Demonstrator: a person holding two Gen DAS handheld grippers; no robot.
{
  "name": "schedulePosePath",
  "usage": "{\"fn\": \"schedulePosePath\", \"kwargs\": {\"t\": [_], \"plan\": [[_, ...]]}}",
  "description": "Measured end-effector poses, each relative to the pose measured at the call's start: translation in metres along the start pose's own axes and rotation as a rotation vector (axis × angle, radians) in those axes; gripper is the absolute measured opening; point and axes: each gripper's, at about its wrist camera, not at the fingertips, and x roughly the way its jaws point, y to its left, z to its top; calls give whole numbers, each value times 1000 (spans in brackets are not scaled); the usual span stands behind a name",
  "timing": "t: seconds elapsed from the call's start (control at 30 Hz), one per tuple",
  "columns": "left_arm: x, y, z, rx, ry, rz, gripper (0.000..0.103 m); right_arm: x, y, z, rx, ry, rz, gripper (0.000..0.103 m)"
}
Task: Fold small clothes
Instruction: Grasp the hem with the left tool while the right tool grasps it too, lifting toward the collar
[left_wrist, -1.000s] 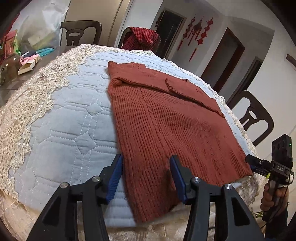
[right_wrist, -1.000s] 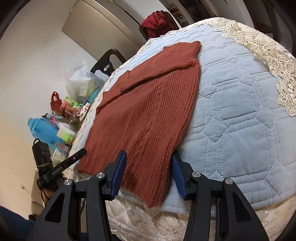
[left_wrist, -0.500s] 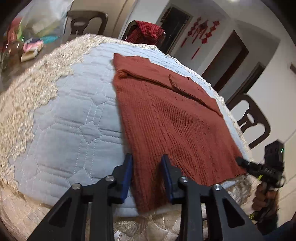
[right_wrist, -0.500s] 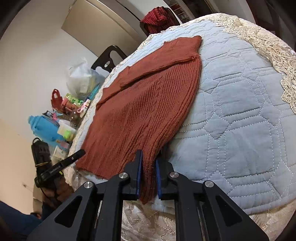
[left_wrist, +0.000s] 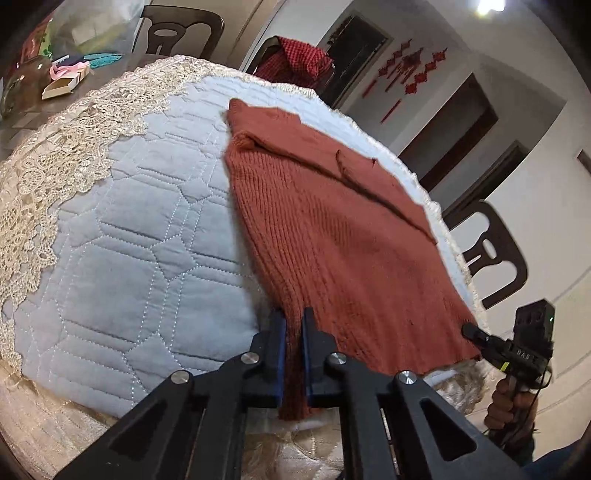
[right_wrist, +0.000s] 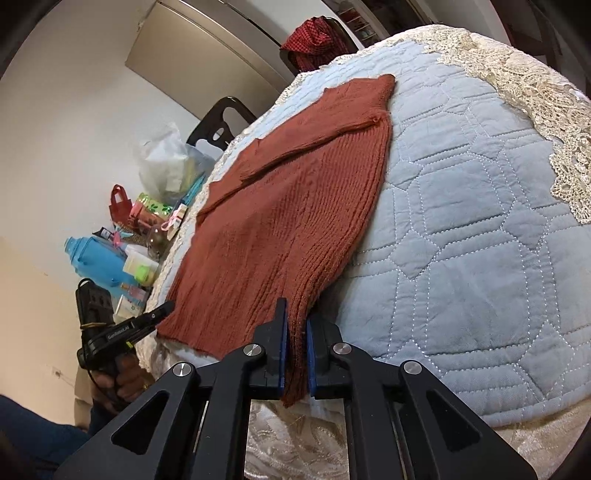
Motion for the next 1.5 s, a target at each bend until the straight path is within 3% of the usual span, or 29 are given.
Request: {"fn": "schedulePosePath", "kwargs": {"t": [0.47, 0.63, 0.8, 1.0, 1.2, 1.37, 1.5], "plan": [[-88, -16, 6, -1, -249, -195, 8, -83, 24, -5, -60, -187, 167, 7], [-76, -13, 32, -7, -286, -209, 8, -89, 17, 6, -32, -244, 191, 7], [-51, -7, 74, -21, -322, -214, 8, -66, 16, 47, -22, -284, 213, 7], [-12, 0, 127, -85, -293, -226, 8, -42, 5, 104, 30, -304, 233, 7], [34, -4, 166, -84, -243, -174, 8, -10, -15, 150, 117, -274, 218, 7], [93, 29, 173, -202, -78, -77, 8, 38, -57, 168, 271, -155, 120, 7], [102, 37, 171, -246, -56, -80, 9, 57, -76, 168, 358, -108, 103, 10]]}}
